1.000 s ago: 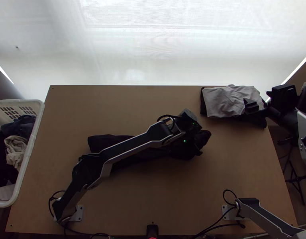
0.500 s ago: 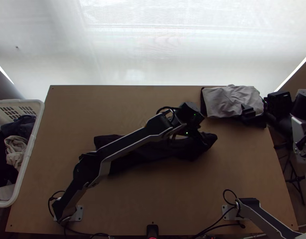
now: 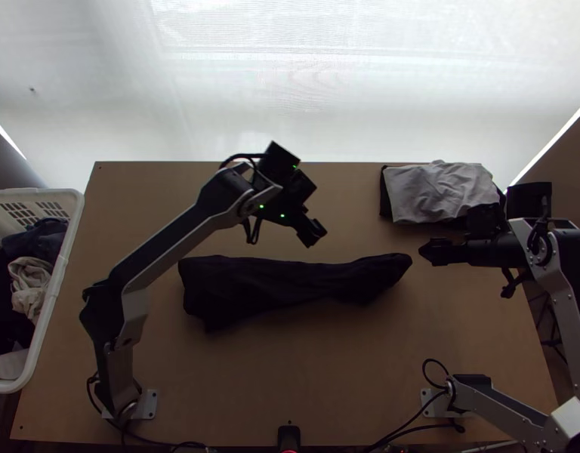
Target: Fold the t-shirt
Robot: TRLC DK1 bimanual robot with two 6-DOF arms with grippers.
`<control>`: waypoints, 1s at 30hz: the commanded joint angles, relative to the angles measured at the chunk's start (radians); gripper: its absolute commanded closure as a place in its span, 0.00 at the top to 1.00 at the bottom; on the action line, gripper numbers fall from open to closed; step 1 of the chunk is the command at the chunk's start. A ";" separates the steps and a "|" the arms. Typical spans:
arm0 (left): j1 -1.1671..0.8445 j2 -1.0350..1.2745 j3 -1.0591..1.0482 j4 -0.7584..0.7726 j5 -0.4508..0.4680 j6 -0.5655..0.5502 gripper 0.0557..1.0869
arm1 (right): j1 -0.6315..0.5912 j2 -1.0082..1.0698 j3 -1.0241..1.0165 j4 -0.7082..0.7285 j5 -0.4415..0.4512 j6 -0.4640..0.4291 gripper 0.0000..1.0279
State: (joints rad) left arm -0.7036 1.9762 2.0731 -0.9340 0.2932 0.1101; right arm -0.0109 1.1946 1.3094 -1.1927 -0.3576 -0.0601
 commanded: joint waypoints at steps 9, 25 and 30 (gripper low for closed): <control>0.362 -0.300 -0.237 -0.112 0.083 0.072 0.95 | -0.018 0.319 -0.016 0.036 -0.201 0.028 0.89; 0.478 -0.453 -0.372 -0.123 0.084 0.072 0.95 | -0.133 0.500 -0.013 0.105 -0.156 -0.069 0.84; 0.483 -0.459 -0.369 -0.123 0.083 0.072 0.95 | -0.130 0.523 -0.039 0.108 -0.152 -0.084 0.72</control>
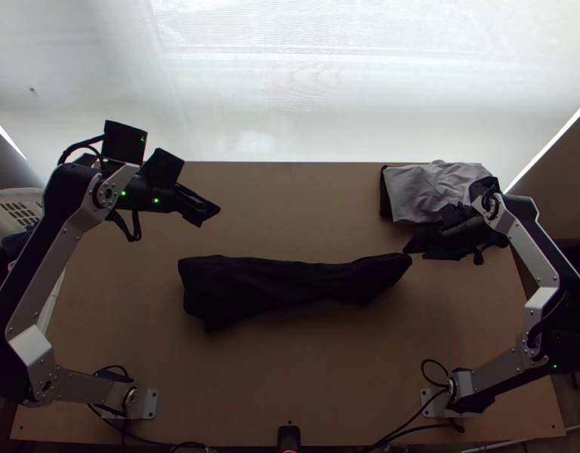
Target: Fold the t-shirt
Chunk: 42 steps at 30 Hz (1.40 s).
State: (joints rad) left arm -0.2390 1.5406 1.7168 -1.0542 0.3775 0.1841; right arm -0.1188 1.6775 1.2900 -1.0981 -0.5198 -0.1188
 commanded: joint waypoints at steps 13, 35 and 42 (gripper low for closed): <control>0.032 -0.027 -0.002 -0.003 0.000 -0.003 0.95 | 0.062 -0.042 -0.008 -0.009 0.009 0.007 0.50; 0.291 0.019 -0.287 -0.184 0.204 0.061 0.95 | 0.120 -0.078 -0.021 -0.022 0.007 0.007 0.03; 0.311 0.018 -0.428 -0.302 0.233 0.138 0.86 | 0.143 -0.096 0.034 -0.049 0.007 0.033 0.03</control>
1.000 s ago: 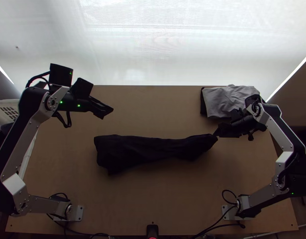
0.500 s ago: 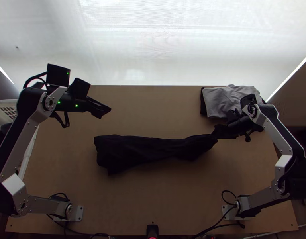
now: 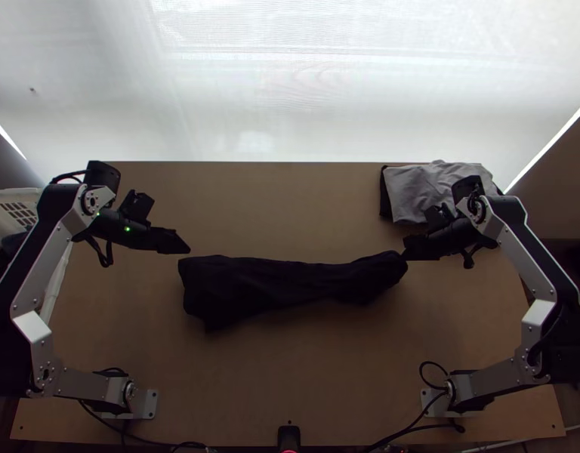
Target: Fold the t-shirt
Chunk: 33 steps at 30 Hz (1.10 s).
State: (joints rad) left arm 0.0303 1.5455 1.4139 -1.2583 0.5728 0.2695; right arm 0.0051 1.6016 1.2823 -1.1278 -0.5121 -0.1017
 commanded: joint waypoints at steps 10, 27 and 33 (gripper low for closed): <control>0.043 0.151 -0.179 0.005 -0.001 0.066 0.95 | 0.033 -0.012 0.088 -0.033 0.000 0.042 0.03; 0.034 0.217 -0.164 0.062 -0.042 0.077 0.95 | -0.033 -0.019 0.037 -0.069 0.006 -0.001 0.03; -0.036 -0.028 -0.280 0.019 -0.036 0.122 0.95 | -0.040 0.034 0.058 -0.066 0.015 -0.009 0.03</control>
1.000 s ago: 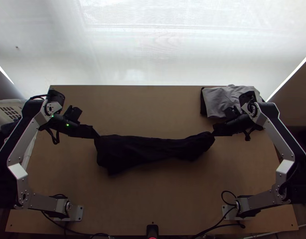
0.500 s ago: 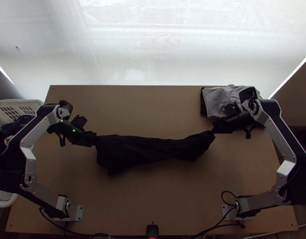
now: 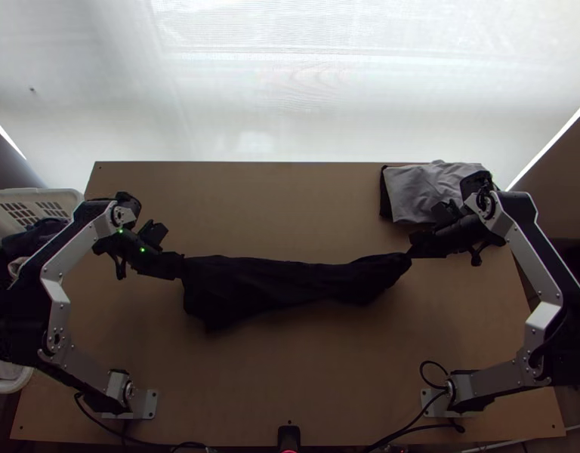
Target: Fold the t-shirt
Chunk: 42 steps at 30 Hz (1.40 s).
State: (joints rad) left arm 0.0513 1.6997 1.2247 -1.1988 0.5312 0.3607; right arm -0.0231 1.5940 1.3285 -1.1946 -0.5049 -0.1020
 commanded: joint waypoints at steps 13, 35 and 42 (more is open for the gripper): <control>-0.185 -0.261 -0.292 -0.079 0.016 0.058 0.95 | 0.002 0.109 0.058 0.006 0.026 0.002 0.03; -0.283 -0.026 -0.185 0.139 -0.007 -0.019 0.95 | -0.029 0.066 0.009 0.006 0.037 -0.004 0.03; -0.275 -0.052 -0.179 0.177 -0.034 -0.020 0.79 | -0.029 0.066 0.012 0.009 0.035 0.001 0.03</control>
State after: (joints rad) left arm -0.2386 1.6543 1.0340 -1.0611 0.5217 0.3458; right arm -0.0494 1.6642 1.3415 -1.1885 -0.4683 -0.1043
